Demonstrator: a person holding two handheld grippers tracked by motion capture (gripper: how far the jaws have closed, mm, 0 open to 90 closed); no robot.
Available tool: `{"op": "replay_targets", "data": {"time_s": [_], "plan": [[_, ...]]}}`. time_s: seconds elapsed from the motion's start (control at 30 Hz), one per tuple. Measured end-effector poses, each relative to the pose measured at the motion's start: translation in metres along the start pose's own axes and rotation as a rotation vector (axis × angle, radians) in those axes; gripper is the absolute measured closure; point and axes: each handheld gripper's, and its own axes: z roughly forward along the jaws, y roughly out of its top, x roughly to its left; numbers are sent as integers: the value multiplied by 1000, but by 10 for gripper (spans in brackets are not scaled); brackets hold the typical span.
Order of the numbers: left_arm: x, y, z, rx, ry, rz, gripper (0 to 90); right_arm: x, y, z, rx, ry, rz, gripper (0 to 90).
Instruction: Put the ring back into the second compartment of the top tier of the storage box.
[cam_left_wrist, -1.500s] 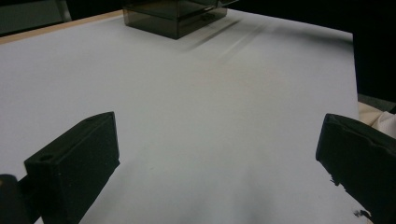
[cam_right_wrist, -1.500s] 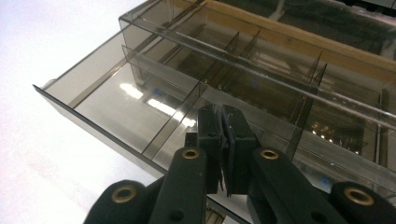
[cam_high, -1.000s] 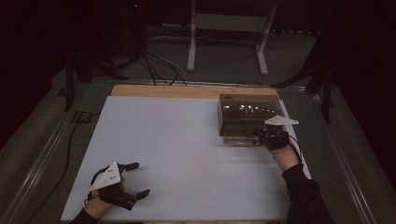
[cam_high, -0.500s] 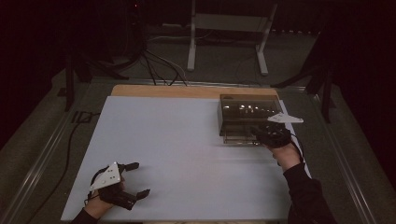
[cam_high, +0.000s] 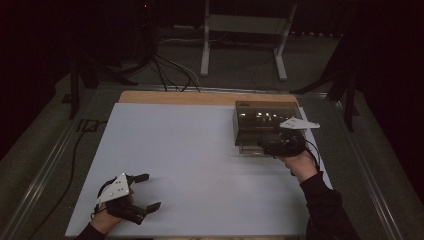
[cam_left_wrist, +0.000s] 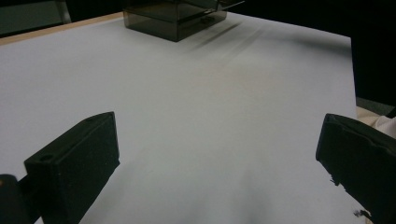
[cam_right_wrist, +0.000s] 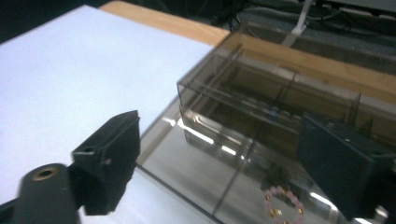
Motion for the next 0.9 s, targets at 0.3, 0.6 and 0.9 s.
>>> {"op": "replay_targets", "data": {"time_s": [0.3, 0.6, 0.9], "plan": [[1, 1, 2, 0, -2, -5, 6, 11, 9, -1, -13, 78, -33, 12], [1, 0, 4, 4, -1, -9, 6, 18, 12, 1, -16, 119, -61, 0], [1, -1, 2, 7, -1, -5, 6, 29, 13, -2, -71, 146, -61, 0]]}}
